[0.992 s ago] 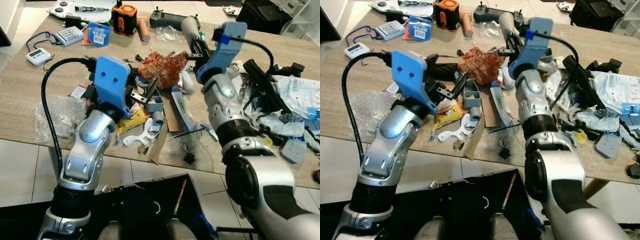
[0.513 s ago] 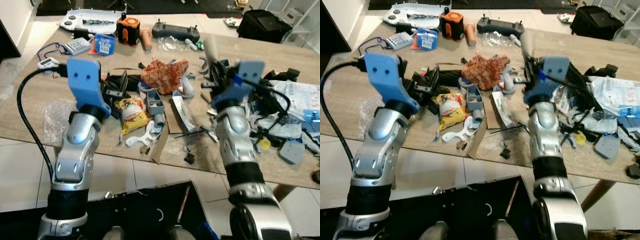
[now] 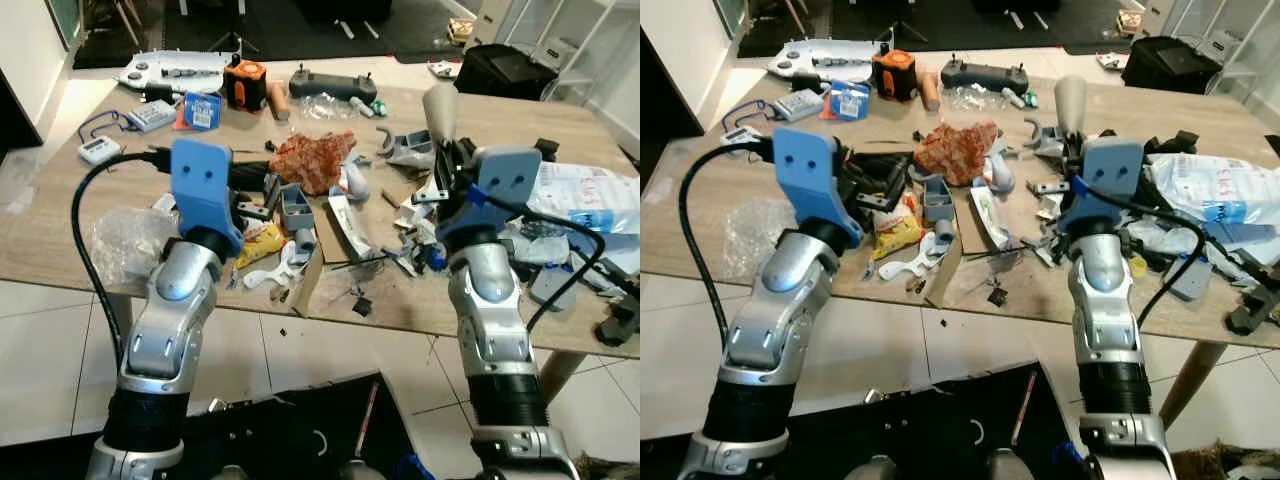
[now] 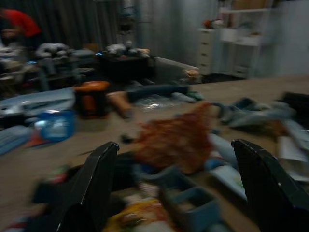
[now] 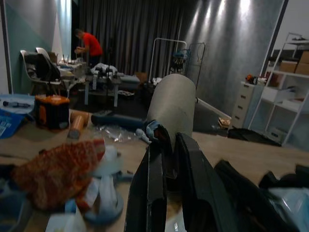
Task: Picking trash to rubbish bin
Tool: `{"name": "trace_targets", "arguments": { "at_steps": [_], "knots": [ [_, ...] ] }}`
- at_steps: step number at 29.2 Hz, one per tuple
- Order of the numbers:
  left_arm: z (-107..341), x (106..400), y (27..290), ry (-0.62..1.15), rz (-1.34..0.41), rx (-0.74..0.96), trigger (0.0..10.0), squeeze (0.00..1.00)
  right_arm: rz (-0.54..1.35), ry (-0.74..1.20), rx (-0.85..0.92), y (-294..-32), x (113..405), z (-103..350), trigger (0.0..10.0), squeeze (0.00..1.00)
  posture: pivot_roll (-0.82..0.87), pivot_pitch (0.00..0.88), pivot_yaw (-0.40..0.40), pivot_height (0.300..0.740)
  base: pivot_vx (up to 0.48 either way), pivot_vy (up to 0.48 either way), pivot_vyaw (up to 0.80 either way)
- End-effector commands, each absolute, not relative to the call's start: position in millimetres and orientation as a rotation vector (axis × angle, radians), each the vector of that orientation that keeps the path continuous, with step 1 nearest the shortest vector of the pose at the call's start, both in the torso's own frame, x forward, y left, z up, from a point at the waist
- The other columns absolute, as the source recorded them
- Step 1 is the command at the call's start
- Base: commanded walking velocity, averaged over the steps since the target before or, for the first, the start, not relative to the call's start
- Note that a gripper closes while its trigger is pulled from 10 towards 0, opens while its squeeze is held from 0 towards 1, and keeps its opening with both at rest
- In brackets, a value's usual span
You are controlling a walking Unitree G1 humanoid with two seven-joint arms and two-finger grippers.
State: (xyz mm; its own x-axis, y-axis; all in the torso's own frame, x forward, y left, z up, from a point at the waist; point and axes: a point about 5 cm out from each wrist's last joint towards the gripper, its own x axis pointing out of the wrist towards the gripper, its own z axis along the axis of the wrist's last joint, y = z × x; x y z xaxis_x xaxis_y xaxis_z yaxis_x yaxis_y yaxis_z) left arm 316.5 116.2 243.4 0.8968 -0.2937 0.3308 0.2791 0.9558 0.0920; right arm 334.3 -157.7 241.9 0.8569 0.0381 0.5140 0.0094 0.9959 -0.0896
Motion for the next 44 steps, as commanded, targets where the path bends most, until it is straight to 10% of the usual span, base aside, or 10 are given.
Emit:
{"name": "trace_targets", "arguments": {
  "at_steps": [1,44],
  "knots": [
    [239.1,314.3,108.8,-0.331,-0.331,0.038,10.0,0.00,-0.005,-0.537,-0.090,-161.3,331.1,241.1,10.0,0.00,0.02,0.147,-0.010,0.740,0.000,0.000,-0.80],
    [243.5,305.0,95.1,-0.360,-0.451,-0.036,10.0,0.00,-0.035,-0.472,-0.095,-162.7,323.5,240.2,10.0,0.00,0.02,0.162,-0.013,0.740,0.000,0.000,-0.80]
  ]
}}
